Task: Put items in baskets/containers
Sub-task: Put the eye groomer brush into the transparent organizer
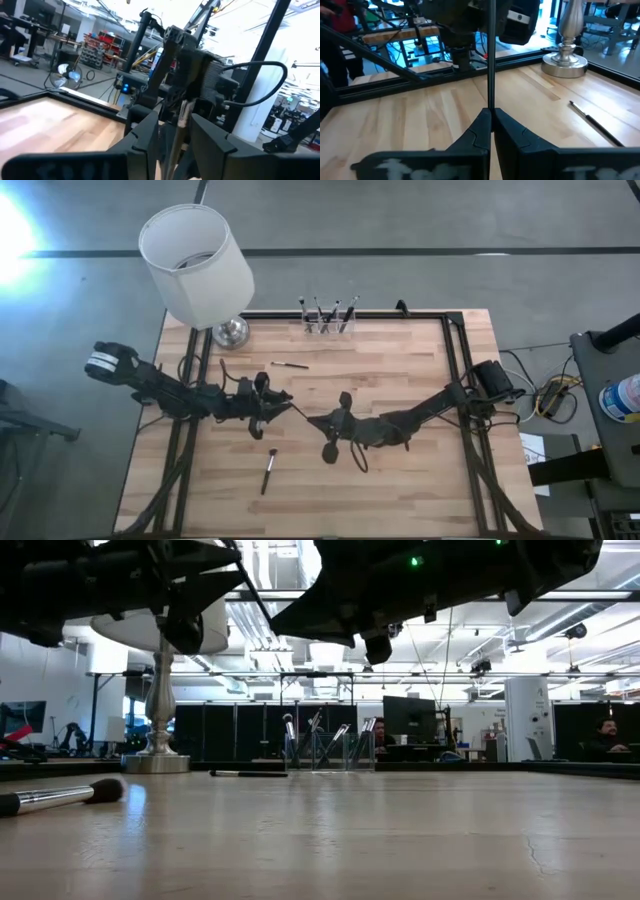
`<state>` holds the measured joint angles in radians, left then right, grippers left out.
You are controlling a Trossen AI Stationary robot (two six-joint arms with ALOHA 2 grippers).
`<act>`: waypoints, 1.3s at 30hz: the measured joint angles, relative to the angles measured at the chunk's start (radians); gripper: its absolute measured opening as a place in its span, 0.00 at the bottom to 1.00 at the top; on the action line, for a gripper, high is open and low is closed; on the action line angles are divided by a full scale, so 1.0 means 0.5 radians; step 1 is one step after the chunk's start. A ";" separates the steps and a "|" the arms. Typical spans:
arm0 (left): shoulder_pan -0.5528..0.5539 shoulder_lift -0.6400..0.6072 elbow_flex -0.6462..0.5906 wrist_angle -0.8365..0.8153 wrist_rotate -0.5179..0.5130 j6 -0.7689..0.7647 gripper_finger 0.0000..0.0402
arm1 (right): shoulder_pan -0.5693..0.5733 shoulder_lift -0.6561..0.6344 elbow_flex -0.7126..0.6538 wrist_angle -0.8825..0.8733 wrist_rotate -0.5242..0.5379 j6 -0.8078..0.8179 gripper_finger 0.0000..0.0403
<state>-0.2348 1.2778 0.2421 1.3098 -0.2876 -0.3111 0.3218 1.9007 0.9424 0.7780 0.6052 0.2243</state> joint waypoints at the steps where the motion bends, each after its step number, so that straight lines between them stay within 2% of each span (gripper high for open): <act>1: 0.000 0.000 0.006 0.000 0.002 0.007 0.26 | -0.001 0.001 0.000 0.000 0.000 -0.001 0.02; 8: 0.000 0.000 0.031 -0.002 0.088 0.094 0.25 | 0.004 0.001 0.000 -0.005 -0.008 -0.001 0.02; 11: 0.001 0.000 0.040 -0.003 0.087 0.130 0.19 | 0.003 0.001 0.000 -0.006 -0.009 -0.004 0.02; 15: 0.002 0.000 0.072 -0.010 0.085 0.222 0.04 | 0.003 0.001 0.001 -0.022 -0.028 -0.016 0.02; 19: 0.002 0.002 0.128 -0.078 0.070 0.291 0.03 | 0.003 0.001 0.001 -0.030 -0.014 -0.003 0.02; 24: -0.009 0.002 0.305 -0.476 -0.172 0.375 0.03 | 0.016 -0.021 -0.027 -0.143 0.023 -0.041 0.07; 27: -0.013 0.003 0.425 -0.688 -0.311 0.446 0.03 | 0.042 -0.109 -0.041 -0.421 0.082 0.030 0.15; 32: -0.038 0.089 0.594 -0.805 -0.455 0.536 0.03 | 0.134 -0.285 -0.187 -0.777 0.270 0.137 0.23; 35: 0.000 0.209 0.735 -0.926 -0.565 0.567 0.03 | 0.215 -0.438 -0.372 -0.765 0.317 0.188 0.22; 39: 0.153 0.397 0.962 -1.025 -0.615 0.650 0.03 | 0.319 -0.604 -0.626 -0.698 0.340 0.393 0.15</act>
<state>-0.1581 1.4760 0.7230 0.7974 -0.5949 0.0136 0.4812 1.5989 0.6296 0.4291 0.7754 0.4206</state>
